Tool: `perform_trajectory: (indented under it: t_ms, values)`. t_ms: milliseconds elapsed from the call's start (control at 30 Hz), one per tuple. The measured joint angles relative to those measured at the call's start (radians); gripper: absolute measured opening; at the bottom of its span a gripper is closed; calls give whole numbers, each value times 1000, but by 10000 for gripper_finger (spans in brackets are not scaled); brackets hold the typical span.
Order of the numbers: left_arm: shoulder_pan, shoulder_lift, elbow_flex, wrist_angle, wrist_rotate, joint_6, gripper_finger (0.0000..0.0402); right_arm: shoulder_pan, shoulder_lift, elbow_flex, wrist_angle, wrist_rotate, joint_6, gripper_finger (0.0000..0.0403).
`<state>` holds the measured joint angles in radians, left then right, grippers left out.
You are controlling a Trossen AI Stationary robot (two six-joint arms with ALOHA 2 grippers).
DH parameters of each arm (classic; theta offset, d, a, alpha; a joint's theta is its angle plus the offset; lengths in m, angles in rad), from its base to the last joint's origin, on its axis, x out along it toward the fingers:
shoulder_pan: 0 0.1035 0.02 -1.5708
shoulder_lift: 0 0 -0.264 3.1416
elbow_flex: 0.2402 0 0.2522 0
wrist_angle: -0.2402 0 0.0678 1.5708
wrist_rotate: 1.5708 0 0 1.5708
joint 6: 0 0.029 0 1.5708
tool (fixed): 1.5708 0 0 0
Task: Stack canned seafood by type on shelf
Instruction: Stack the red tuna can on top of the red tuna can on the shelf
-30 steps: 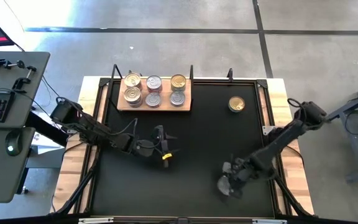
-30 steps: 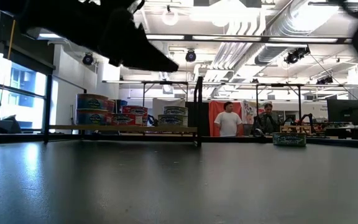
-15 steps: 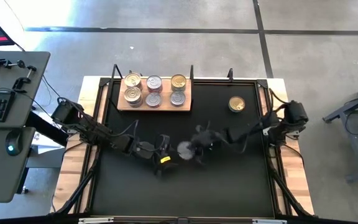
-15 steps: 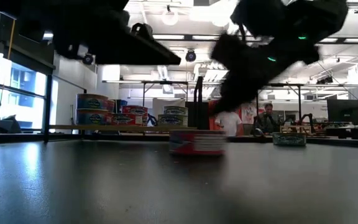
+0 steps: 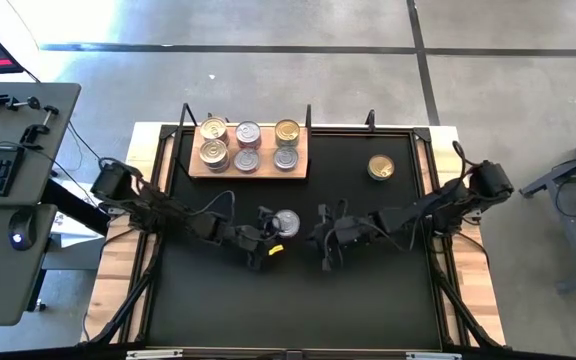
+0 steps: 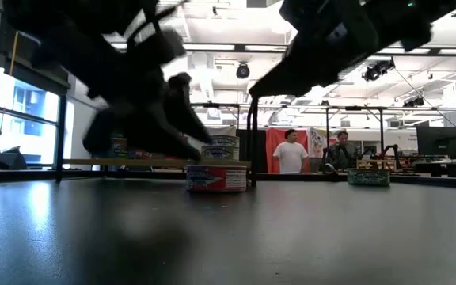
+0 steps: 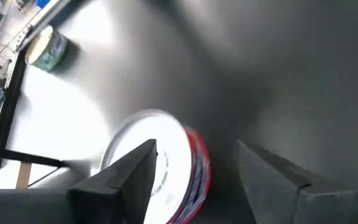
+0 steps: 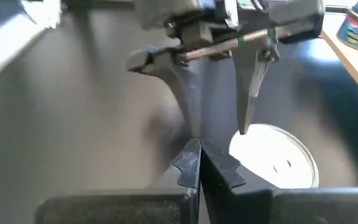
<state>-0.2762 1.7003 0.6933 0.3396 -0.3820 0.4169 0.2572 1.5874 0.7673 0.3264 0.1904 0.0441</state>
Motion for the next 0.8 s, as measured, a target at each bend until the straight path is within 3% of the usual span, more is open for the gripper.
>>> perform_trajectory:
  t_ms: [200,533,800]
  values:
    - [22,105,0,20,-119,91,159,69,-3,0,-68,125,7,0]
    - [20,146,5,38,-178,37,18,77,-3,2,-68,144,0,0]
    - [-6,148,57,-15,-240,40,2,77,-4,2,-68,144,0,0]
